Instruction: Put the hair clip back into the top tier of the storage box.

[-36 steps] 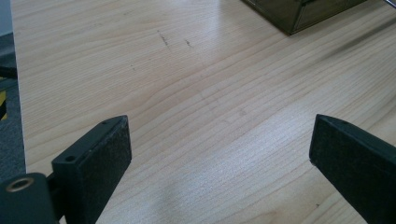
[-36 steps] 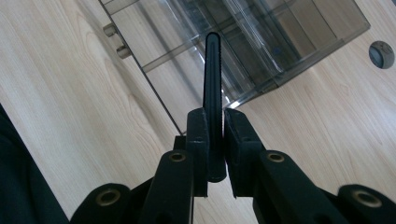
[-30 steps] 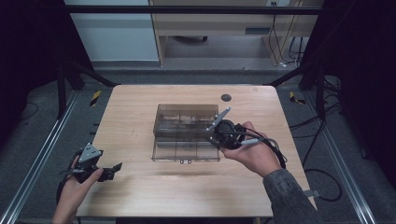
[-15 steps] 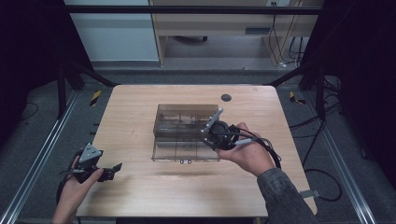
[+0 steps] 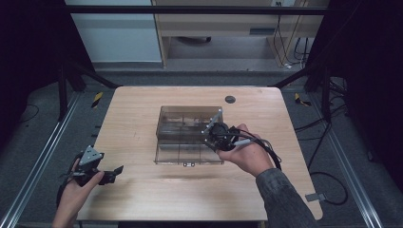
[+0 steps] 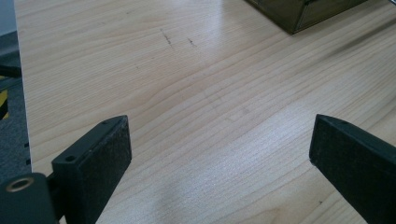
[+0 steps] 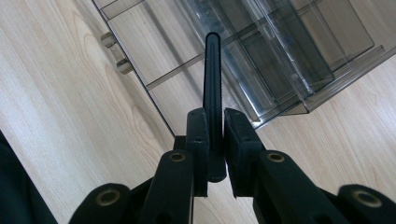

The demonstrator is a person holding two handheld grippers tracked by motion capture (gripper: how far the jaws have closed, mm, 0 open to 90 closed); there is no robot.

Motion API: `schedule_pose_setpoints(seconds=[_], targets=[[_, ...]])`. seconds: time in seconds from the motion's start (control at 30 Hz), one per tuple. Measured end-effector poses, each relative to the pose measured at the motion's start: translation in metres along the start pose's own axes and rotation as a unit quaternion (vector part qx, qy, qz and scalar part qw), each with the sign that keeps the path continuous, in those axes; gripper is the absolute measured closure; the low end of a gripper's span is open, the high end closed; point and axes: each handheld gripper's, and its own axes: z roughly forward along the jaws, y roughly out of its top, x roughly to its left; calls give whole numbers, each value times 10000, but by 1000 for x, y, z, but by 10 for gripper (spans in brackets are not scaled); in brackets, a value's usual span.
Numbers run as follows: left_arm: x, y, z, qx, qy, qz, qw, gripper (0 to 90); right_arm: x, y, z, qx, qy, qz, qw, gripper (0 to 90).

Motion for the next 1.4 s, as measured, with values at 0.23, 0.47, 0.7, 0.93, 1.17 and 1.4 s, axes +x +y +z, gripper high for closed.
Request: schedule_pose_setpoints(seconds=[0.23, 0.47, 0.7, 0.93, 1.17, 1.4], targets=[[0, 1, -2, -9, 11, 9, 10000, 56, 0, 1, 5, 51, 7, 9, 10000, 805], [0, 1, -2, -7, 0, 21, 10000, 56, 0, 3, 9, 116, -5, 46, 9999, 805], [0, 1, -2, -7, -4, 21, 10000, 56, -1, 4, 15, 183, -8, 63, 9998, 805], [-1, 1, -2, -9, -8, 18, 10000, 56, 0, 5, 20, 229, -7, 110, 9997, 805], [-1, 1, -1, -10, -10, 15, 10000, 56, 1, 6, 24, 293, 32, 107, 9995, 805], [0, 1, -2, -8, -14, 20, 10000, 57, 1, 5, 31, 394, 43, 144, 9991, 805]])
